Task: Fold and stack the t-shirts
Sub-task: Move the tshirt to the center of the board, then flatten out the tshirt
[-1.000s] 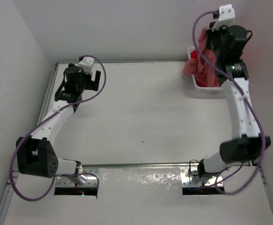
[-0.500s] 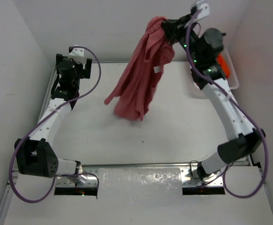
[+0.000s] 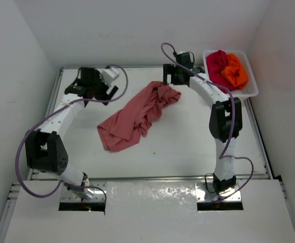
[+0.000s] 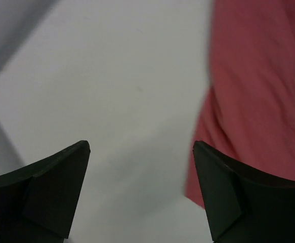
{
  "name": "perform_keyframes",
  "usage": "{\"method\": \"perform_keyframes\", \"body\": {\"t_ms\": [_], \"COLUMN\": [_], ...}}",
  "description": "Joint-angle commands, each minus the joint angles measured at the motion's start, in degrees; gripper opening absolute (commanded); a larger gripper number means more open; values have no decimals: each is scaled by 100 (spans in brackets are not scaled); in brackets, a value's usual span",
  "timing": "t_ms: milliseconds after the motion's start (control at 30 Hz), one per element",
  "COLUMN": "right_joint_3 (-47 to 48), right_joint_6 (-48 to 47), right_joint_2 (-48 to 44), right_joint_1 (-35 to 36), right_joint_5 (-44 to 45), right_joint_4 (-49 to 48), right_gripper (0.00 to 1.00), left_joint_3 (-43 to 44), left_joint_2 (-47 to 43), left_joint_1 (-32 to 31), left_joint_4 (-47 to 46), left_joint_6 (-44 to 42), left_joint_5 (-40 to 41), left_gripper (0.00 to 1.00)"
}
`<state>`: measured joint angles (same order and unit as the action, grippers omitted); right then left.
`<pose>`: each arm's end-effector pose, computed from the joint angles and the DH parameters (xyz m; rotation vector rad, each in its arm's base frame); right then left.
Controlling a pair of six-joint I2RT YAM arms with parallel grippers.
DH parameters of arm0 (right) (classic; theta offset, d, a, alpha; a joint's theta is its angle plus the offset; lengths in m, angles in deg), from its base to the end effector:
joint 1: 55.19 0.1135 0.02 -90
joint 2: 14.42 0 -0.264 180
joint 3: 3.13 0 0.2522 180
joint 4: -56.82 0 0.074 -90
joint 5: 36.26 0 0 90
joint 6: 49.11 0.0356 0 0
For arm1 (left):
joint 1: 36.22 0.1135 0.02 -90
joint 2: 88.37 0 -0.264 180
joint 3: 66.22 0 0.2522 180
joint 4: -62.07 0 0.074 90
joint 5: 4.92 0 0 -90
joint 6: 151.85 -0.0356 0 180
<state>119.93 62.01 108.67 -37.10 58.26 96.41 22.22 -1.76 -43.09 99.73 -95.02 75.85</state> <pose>0.4768 0.1528 0.2647 0.1023 2.2722 0.2743 0.3418 -0.0469 0.3212 0.8332 2.0232 0.0825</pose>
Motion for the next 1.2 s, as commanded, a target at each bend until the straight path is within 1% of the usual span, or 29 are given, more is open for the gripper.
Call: {"method": "perform_keyframes", "body": {"t_ms": [0, 33, 67, 100, 133, 167, 200, 233, 267, 300, 333, 367, 400, 433, 467, 533, 633, 700, 833, 867, 900, 967, 1000, 1067, 1100, 1133, 1167], "right_joint_3": [-879, -1058, -1233, -1688, -1971, -2252, -2846, -3139, -3412, -3989, -4282, -4494, -4757, -4803, -4795, -4716, -4610, -4566, -4251, -4058, -3978, -3794, -3775, -3793, -3775, -3706, -3670], "right_joint_6": [-362, -398, -407, -320, -180, -83, 31, 41, 119, 198, 338, 688, 830, 928, 963, 798, 621, 630, 560, 498, 454, 314, 305, 331, 331, 357, 366], "right_joint_2": [-1137, -1260, -1304, -1357, -1427, -1506, -1690, -1787, -1893, -2085, -2157, -2201, -2158, -2105, -1957, -1807, -1605, -1516, -1042, -815, -726, -541, -514, -444, -426, -382, -321], "right_joint_1": [-191, -183, -183, -157, -130, -17, 71, 185, 413, 519, 590, 721, 766, 810, 941, 1195, 1416, 1452, 1505, 1557, 1610, 1715, 1742, 1751, 1751, 1751, 1751], "right_joint_5": [121, -124, -378, -642, -854, -1082, -1519, -1619, -1646, -1664, -1673, -1664, -1734, -1787, -1770, -1735, -1629, -1498, -1164, -1111, -1050, -909, -856, -916, -987, -1083, -1197], "right_joint_4": [-120, -165, -148, -174, -313, -463, -621, -936, -1122, -1593, -1833, -2027, -2150, -2230, -2135, -2038, -2046, -2195, -2240, -2222, -2196, -2187, -2265, -2432, -2511, -2512, -2512], "right_gripper": [99, 84, 62, 31, 9, 3, 7, 17, 39, 47, 53, 57, 57, 57, 56, 54, 54, 57, 58, 59, 59, 59, 59, 50, 42, 24, 16], "left_joint_3": [-277, -469, -471, -593, -655, -752, -1031, -1251, -1506, -1952, -2096, -2193, -2264, -2464, -2771, -3098, -3563, -3731, -4092, -4162, -4180, -4250, -4268, -4312, -4303, -4295, -4277], "left_joint_2": [163, 190, 207, 173, 120, 50, -212, -406, -791, -934, -1005, -1032, -1032, -1023, -1032, -1032, -1032, -1049, -971, -892, -856, -786, -786, -751, -725, -672, -654], "left_joint_1": [-673, -849, -877, -868, -860, -859, -859, -868, -938, -1060, -1192, -1533, -1684, -1816, -2096, -2396, -2415, -2406, -2406, -2406, -2406, -2406, -2406, -2398, -2398, -2389, -2389], "left_joint_4": [1800, 1907, 1995, 2170, 2337, 2556, 2924, 2919, 2423, 2165, 1989, 1830, 1629, 1531, 1304, 1039, 564, 248, -332, -586, -701, -903, -966, -1115, -1142, -1159, -1168], "left_joint_6": [-981, -1120, -1130, -1139, -1383, -1646, -1936, -2252, -2195, -2063, -2053, -2045, -2045, -2105, -2184, -2220, -2264, -2291, -2177, -2124, -2011, -1983, -1974, -1887, -1860, -1816, -1755], "left_joint_5": [-370, -403, -404, -647, -824, -1191, -1369, -1475, -1441, -1345, -1266, -1143, -1116, -1098, -915, -503, -185, 114, 378, 570, 650, 809, 827, 879, 888, 897, 897], "left_gripper": [80, 72, 69, 67, 65, 64, 64, 66, 67, 68, 70, 70, 71, 72, 73, 73, 74, 74, 72, 71, 66, 61, 54, 46, 31, 21, 8]}}
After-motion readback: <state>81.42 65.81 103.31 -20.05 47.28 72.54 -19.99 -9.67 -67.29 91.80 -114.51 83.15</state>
